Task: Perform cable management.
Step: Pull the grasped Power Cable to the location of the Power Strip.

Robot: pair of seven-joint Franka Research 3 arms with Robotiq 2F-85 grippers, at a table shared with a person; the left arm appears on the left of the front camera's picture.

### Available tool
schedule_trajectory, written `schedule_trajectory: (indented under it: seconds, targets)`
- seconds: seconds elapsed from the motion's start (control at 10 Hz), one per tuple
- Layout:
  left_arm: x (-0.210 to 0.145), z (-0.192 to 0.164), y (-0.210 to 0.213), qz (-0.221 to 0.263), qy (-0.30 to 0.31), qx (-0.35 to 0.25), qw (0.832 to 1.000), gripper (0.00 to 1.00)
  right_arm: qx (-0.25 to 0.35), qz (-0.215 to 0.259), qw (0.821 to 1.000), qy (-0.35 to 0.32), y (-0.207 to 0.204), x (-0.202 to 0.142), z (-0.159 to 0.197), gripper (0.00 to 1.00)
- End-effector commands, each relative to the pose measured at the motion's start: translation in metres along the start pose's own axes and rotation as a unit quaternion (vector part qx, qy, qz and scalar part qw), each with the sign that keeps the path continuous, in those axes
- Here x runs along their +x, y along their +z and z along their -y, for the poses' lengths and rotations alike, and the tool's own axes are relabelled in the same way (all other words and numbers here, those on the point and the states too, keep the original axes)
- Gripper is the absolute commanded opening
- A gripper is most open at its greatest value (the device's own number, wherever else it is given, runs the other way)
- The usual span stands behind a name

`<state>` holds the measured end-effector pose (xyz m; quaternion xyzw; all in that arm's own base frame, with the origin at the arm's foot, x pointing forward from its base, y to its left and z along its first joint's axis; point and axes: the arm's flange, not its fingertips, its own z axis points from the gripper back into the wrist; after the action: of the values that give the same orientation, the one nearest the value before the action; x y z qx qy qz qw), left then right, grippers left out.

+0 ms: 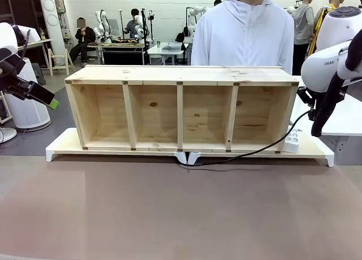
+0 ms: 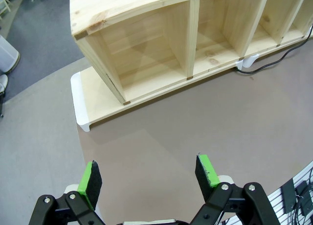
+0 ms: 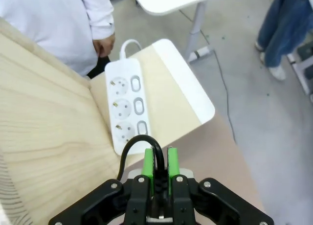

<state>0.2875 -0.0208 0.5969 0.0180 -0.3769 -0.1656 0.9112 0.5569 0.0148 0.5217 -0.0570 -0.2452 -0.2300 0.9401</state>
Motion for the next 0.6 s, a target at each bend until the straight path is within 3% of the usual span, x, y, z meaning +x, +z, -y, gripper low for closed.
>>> schedule_trajectory:
  seconds: [0.0,0.5]
  targets:
    - [0.0015,-0.0012,-0.0018,0.005,0.0,0.003,1.0,1.0,0.022,0.026,0.998,0.043,-0.0087,0.0031,-0.0103,0.14]
    - [0.0015,-0.0012,-0.0018,0.005,0.0,0.003,1.0,1.0,0.029,0.039,0.999,0.022,-0.0091,0.0035,-0.0023,0.14]
